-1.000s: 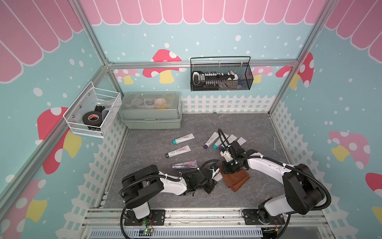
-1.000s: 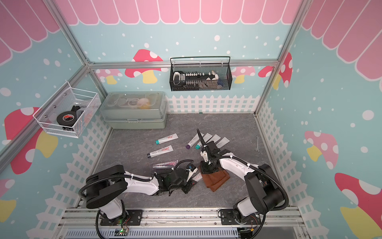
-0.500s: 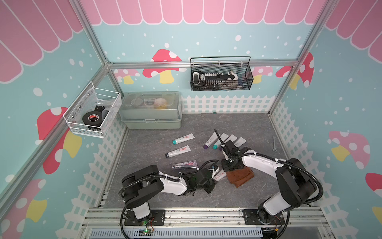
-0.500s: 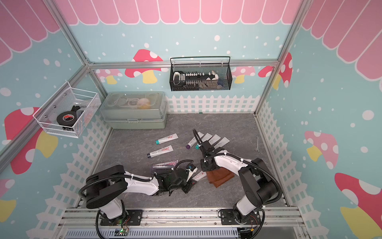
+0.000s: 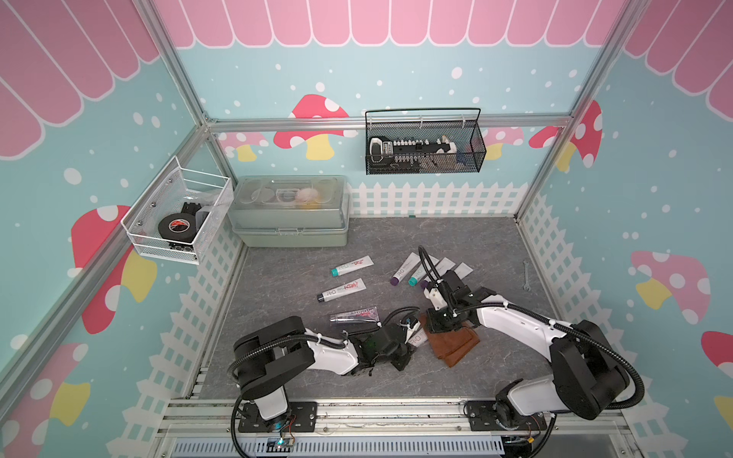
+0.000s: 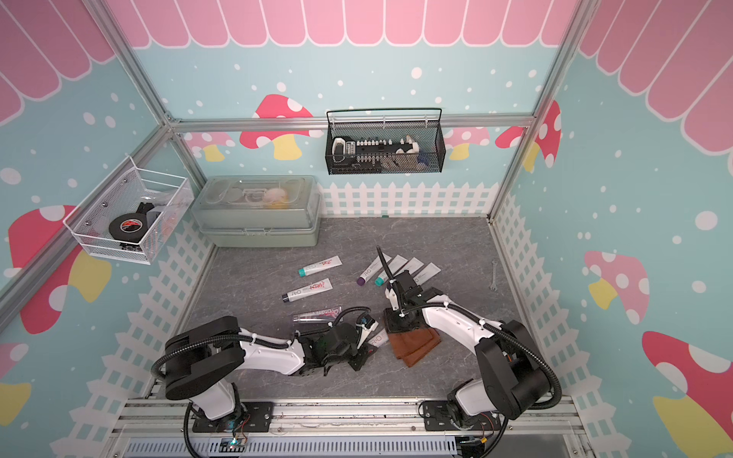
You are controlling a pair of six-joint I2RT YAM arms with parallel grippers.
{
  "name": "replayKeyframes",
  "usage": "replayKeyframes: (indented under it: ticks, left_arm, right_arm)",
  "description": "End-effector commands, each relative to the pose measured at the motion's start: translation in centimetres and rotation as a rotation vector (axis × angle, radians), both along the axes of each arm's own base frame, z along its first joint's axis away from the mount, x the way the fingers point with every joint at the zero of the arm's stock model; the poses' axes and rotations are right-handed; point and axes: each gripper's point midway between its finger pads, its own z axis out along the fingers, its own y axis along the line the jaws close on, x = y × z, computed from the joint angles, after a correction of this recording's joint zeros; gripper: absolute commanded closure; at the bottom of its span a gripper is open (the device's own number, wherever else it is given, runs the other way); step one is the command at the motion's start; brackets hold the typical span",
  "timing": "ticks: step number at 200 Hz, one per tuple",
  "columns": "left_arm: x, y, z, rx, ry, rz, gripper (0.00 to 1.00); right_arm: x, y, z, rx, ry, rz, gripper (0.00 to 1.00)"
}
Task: Wipe the surface of the toothpaste tube
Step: Wipe the dirt from the toothpaste tube.
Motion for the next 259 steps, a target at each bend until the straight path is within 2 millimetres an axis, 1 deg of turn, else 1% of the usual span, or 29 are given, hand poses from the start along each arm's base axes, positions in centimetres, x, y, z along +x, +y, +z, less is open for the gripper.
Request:
replayKeyframes:
  ticks: [1,16,33,45,62,69,93,119,129,137,147,157,181,199,213,225,236,249,259]
  left_arm:
    - [0.3,0.7,-1.2,0.041,0.009,0.023,0.72]
    - [0.4,0.7,-1.1,0.040,0.007,0.026,0.72]
    - [0.4,0.7,-0.9,0.037,0.004,0.027,0.72]
    - [0.5,0.8,-0.8,0.036,0.001,0.030,0.71]
    - [0.5,1.0,-0.7,0.036,-0.003,0.034,0.72]
    - [0.5,1.1,-0.7,0.035,-0.004,0.036,0.72]
    - [0.5,1.4,-0.6,0.034,-0.007,0.043,0.72]
    - [0.5,1.5,-0.8,0.036,-0.005,0.045,0.72]
    - [0.5,1.5,-0.8,0.035,-0.005,0.045,0.72]
    - [0.5,1.5,-0.8,0.035,-0.004,0.043,0.71]
    - [0.5,1.5,-0.9,0.037,-0.002,0.042,0.72]
    - [0.4,1.4,-1.0,0.037,0.001,0.041,0.72]
    - [0.4,1.2,-1.1,0.039,0.002,0.037,0.72]
    - [0.5,1.1,-1.0,0.039,0.002,0.035,0.72]
    - [0.5,1.1,-1.0,0.039,0.002,0.035,0.71]
    - [0.5,1.1,-1.0,0.039,0.002,0.035,0.72]
    - [0.6,1.1,-0.9,0.038,0.000,0.036,0.72]
    - [0.5,1.0,-0.8,0.035,0.000,0.035,0.72]
    - [0.5,1.1,-0.8,0.035,0.000,0.037,0.72]
  right_arm:
    - [-2.7,1.6,-0.7,0.067,0.095,0.064,0.90]
    - [-2.9,0.4,-2.4,-0.034,0.114,0.059,0.90]
    - [-2.3,-2.5,-4.2,-0.232,0.106,0.030,0.91]
    - [-1.6,-5.0,-4.6,-0.384,0.079,0.000,0.92]
    - [-0.5,-8.1,-4.6,-0.567,0.037,-0.043,0.92]
    - [-0.3,-8.6,-4.6,-0.598,0.029,-0.056,0.92]
    - [0.5,-9.2,-4.7,-0.621,0.009,-0.091,0.91]
    - [0.9,-9.0,-5.0,-0.537,0.019,-0.134,0.91]
    - [1.1,-8.4,-4.7,-0.473,0.013,-0.144,0.91]
    - [1.3,-7.7,-4.1,-0.405,0.001,-0.150,0.91]
    - [1.4,-6.6,-3.2,-0.319,-0.014,-0.147,0.91]
    - [1.4,-5.1,-1.9,-0.220,-0.035,-0.125,0.91]
    - [0.4,-1.2,0.5,0.001,-0.009,-0.042,0.90]
    - [-0.5,0.8,1.2,0.080,0.011,0.011,0.90]
    - [-0.7,1.8,1.0,0.099,0.023,0.030,0.90]
    - [-0.6,1.7,0.2,0.074,0.036,0.029,0.90]
    - [-0.5,0.9,-1.0,0.004,0.052,0.021,0.91]
    - [-0.2,-1.3,-2.9,-0.146,0.066,0.001,0.92]
    - [0.2,-3.3,-3.8,-0.275,0.057,-0.015,0.92]
